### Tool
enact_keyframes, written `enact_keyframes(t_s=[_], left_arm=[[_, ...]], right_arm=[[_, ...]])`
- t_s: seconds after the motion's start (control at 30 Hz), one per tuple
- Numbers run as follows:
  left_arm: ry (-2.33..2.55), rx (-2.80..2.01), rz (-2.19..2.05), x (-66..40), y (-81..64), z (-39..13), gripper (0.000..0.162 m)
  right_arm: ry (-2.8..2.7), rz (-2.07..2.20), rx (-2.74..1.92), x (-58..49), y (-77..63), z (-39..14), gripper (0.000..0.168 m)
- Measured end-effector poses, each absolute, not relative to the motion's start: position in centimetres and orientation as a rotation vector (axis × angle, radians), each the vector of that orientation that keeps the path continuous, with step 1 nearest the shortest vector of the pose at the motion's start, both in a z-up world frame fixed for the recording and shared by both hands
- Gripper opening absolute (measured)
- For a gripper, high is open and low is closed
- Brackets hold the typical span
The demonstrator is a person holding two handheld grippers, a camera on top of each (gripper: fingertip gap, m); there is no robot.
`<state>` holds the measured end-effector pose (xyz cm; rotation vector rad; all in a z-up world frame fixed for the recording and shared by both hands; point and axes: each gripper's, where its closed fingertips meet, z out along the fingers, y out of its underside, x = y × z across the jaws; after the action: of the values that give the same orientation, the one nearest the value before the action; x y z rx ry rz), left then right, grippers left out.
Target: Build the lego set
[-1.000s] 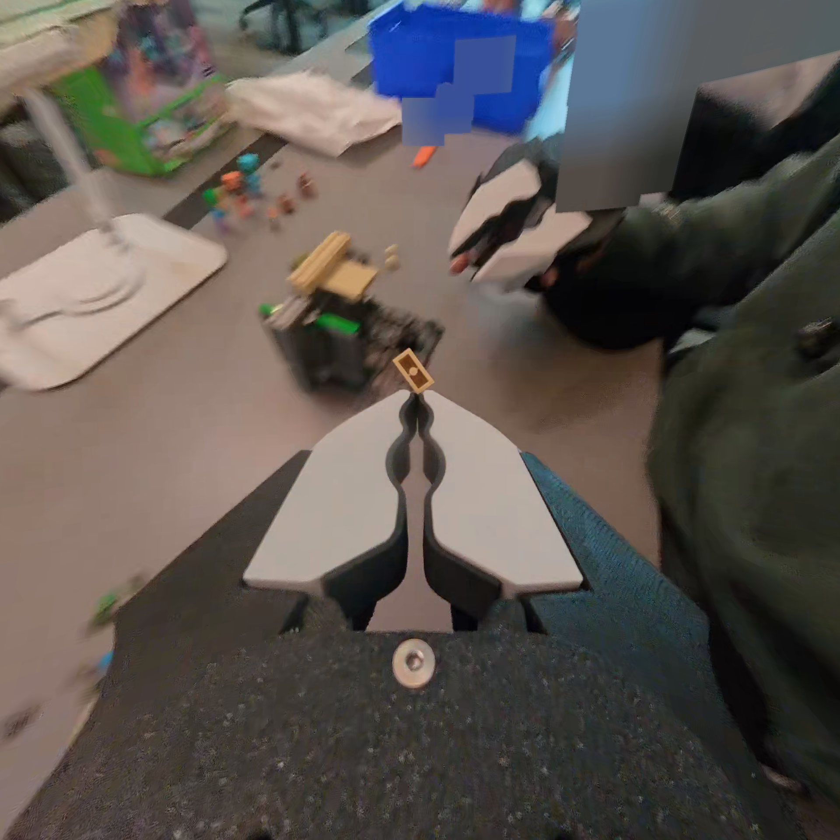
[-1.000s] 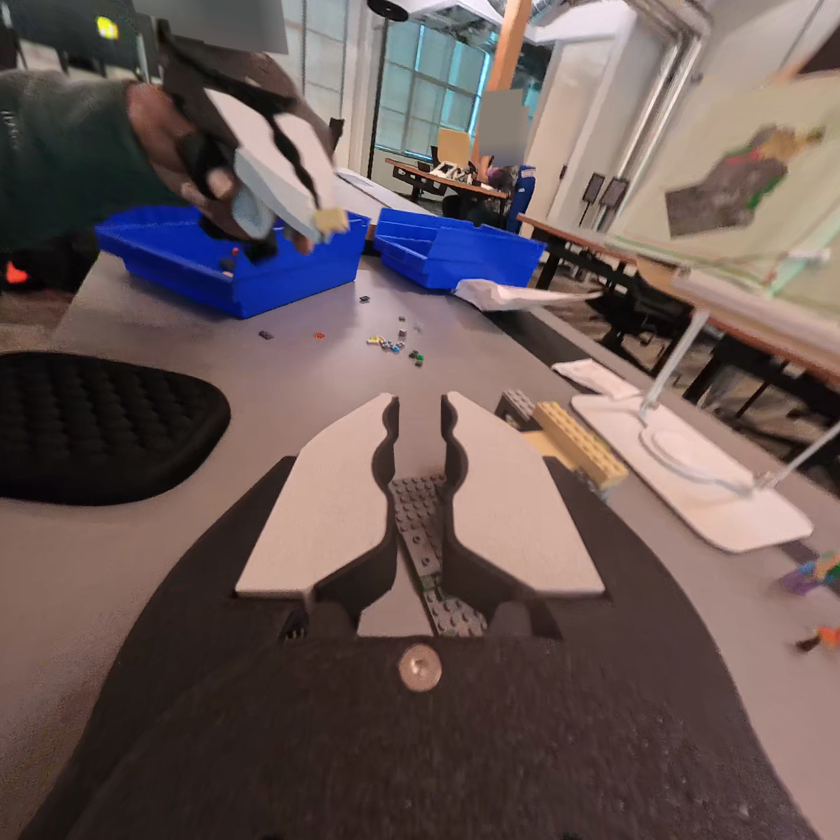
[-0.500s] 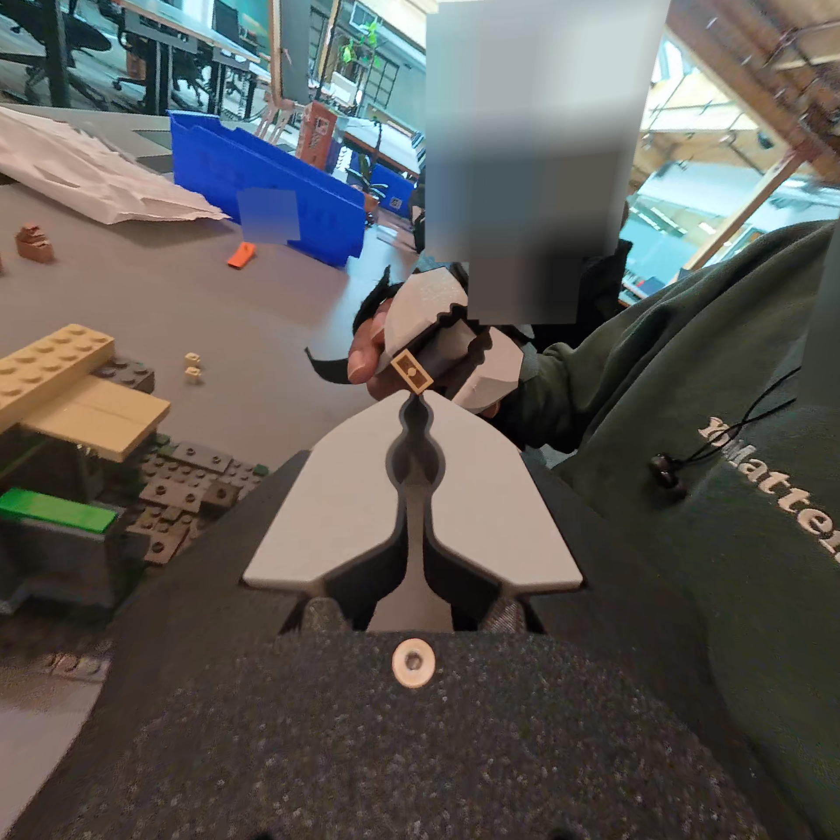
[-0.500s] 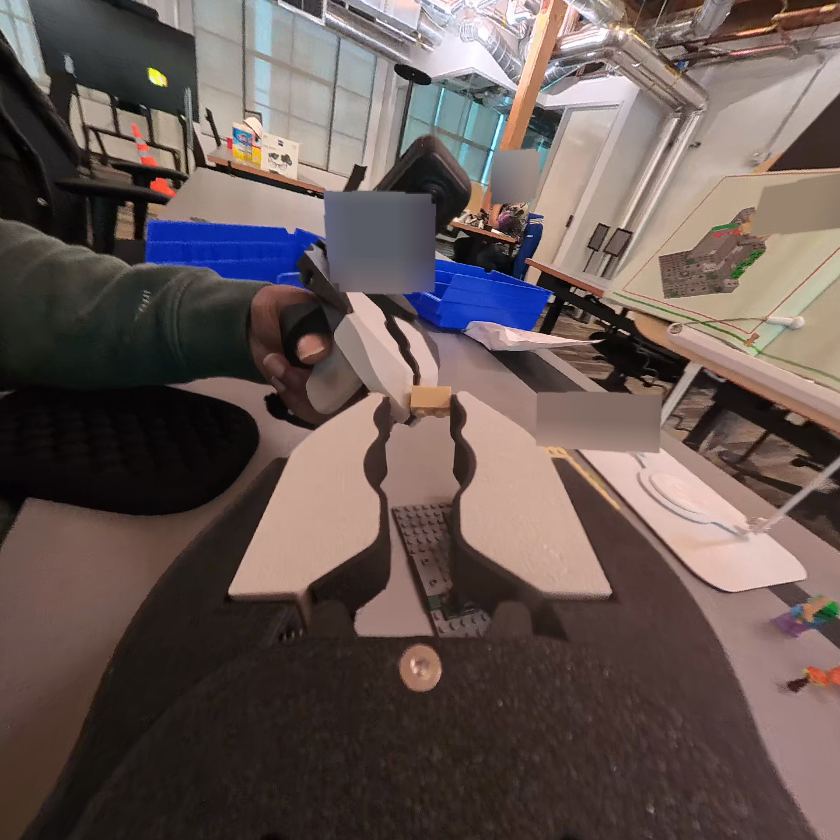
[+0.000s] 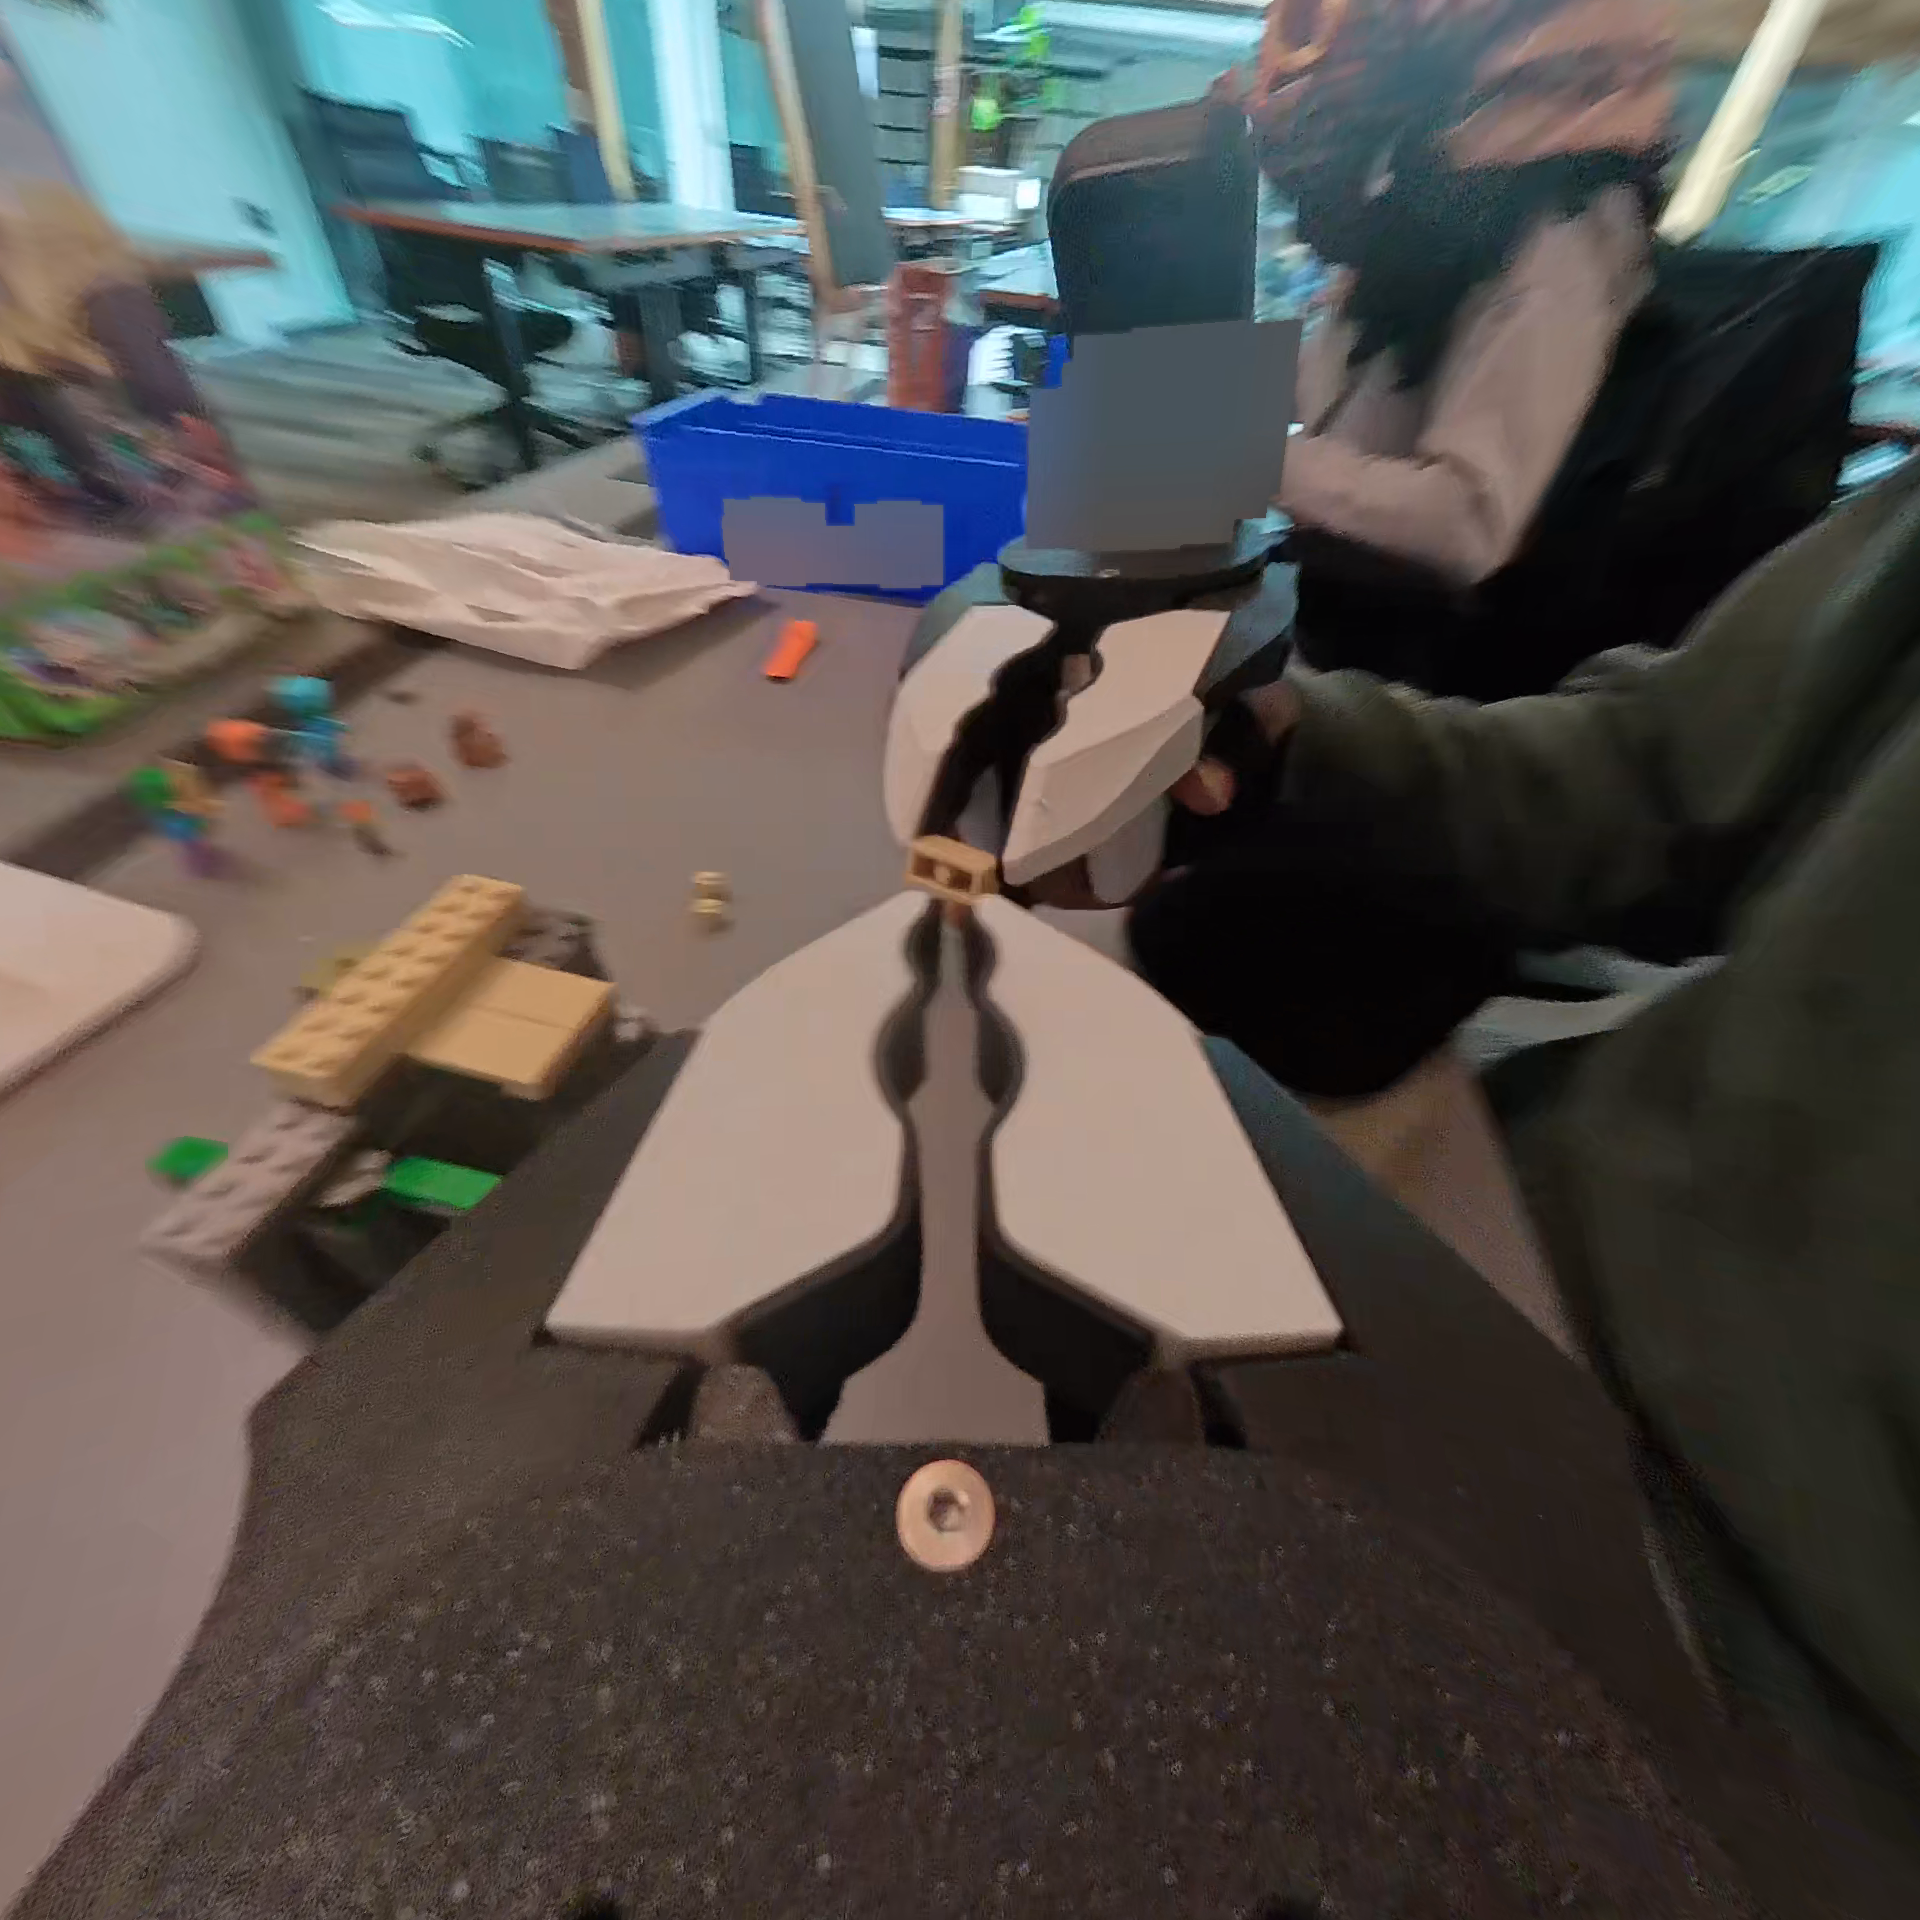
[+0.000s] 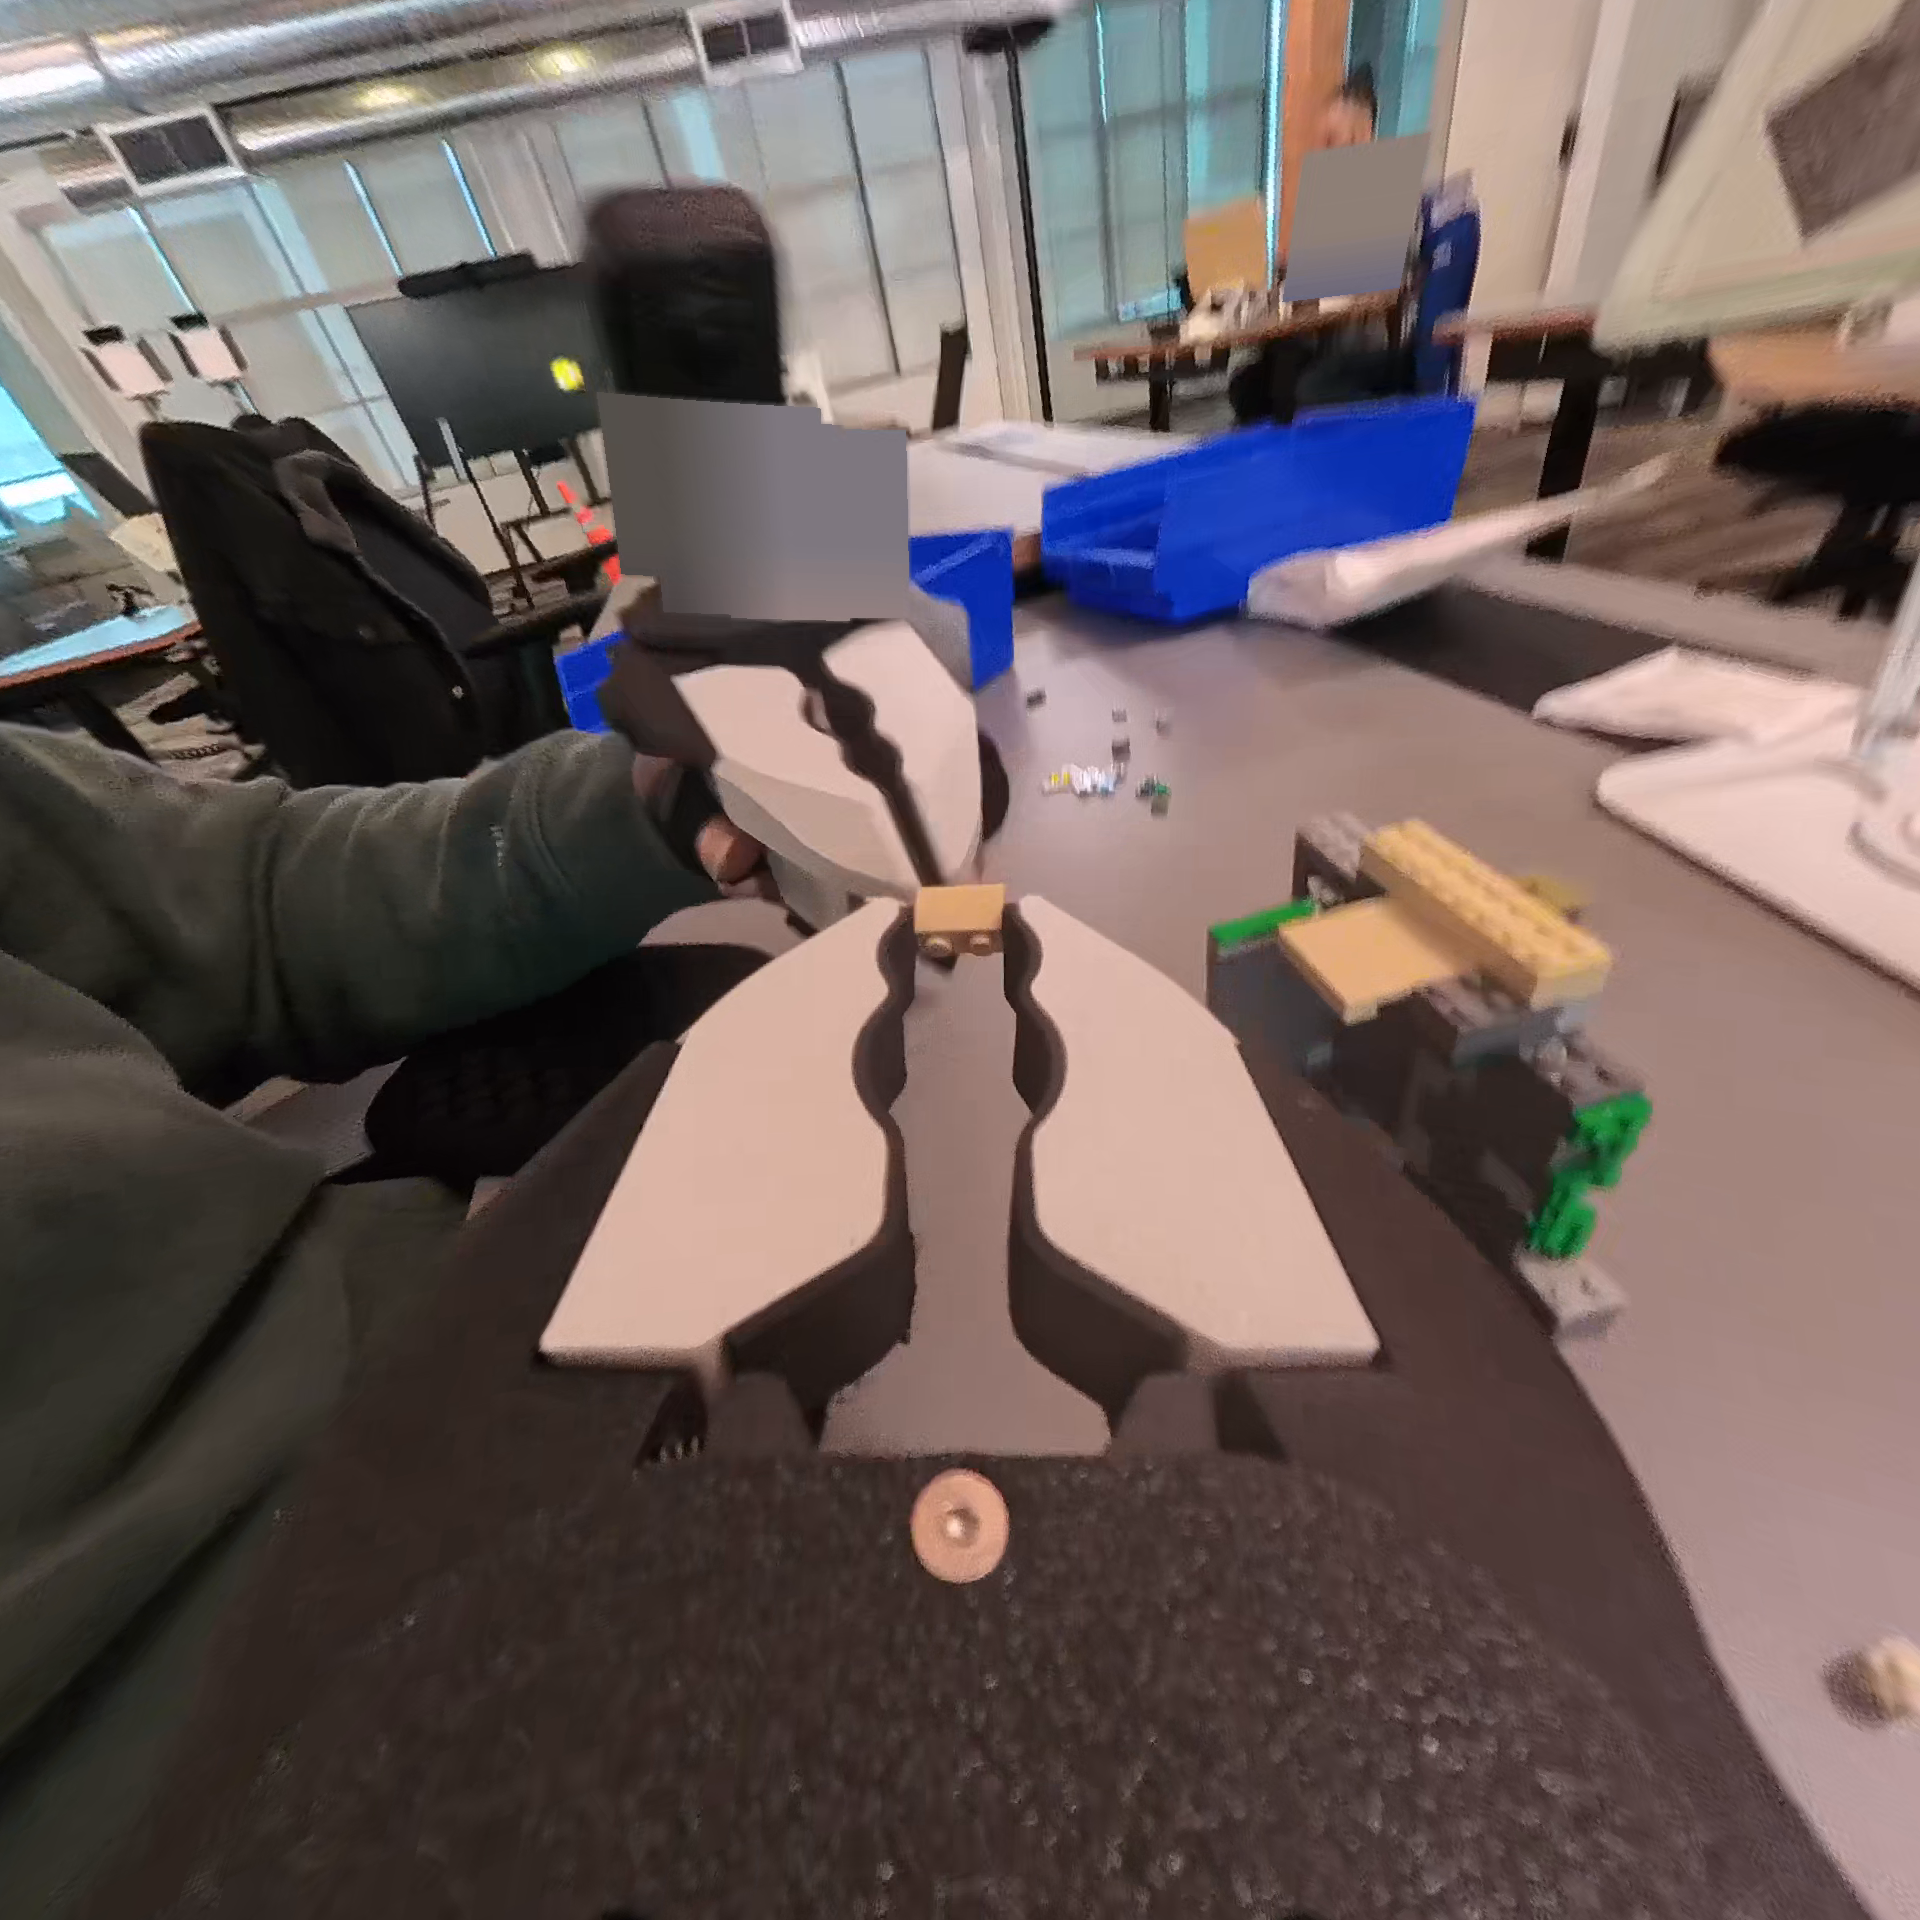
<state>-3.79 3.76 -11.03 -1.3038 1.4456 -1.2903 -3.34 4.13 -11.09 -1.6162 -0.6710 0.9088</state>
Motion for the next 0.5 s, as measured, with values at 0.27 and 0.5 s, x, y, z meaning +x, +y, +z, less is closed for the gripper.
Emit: enact_keyframes(t_s=[0.27,0.5], left_arm=[[1.619,-1.084,-0.774,-2.9,3.1,-14.3,0.018],[1.743,-0.898,-0.435,-2.9,2.8,-16.1,0.014]], right_arm=[[-0.689,1.042,-1.917,-3.2,3.6,-15.2,0.016],[-0.662,1.139,-2.004,-3.4,3.2,-16.5,0.016]])
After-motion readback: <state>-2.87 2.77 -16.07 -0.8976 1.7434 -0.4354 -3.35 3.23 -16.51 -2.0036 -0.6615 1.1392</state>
